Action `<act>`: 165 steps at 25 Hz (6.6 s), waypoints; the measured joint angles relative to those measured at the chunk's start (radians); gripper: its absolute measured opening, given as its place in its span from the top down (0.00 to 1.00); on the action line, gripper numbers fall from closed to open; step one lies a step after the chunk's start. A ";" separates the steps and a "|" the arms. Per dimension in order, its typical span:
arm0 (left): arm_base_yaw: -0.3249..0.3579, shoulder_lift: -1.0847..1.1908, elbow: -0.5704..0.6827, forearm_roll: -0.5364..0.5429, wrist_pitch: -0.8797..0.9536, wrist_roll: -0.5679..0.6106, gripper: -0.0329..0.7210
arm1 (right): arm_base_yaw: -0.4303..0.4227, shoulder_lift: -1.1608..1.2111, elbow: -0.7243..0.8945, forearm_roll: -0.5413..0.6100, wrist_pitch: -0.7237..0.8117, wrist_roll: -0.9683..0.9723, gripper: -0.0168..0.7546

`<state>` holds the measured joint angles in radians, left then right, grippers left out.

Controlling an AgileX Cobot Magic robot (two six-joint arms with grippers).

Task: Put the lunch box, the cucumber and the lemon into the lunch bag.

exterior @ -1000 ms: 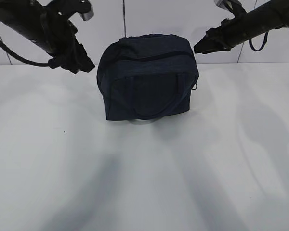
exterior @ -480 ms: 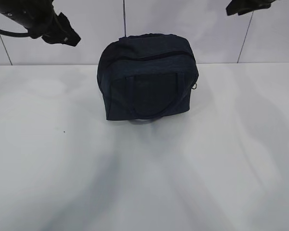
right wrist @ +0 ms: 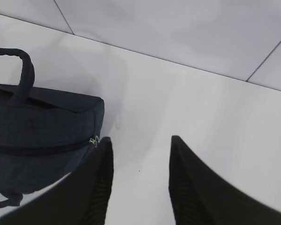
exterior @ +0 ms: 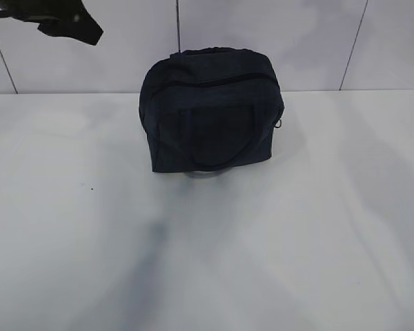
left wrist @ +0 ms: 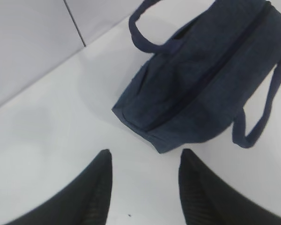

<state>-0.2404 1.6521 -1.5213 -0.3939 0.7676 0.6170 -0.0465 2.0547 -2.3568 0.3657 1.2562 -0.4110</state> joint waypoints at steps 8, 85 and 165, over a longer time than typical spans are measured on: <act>0.063 -0.085 0.018 -0.035 0.112 -0.038 0.50 | 0.000 -0.162 0.087 -0.063 0.004 0.012 0.58; 0.092 -1.349 0.876 0.264 0.285 -0.479 0.50 | 0.089 -1.912 1.784 -0.091 -0.155 0.128 0.49; 0.170 -1.641 0.998 0.372 0.340 -0.639 0.56 | 0.082 -2.072 1.859 -0.185 -0.094 0.186 0.49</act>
<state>-0.0700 0.0112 -0.5235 -0.0219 1.1079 -0.0219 0.0354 -0.0169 -0.4974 0.1811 1.1627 -0.2249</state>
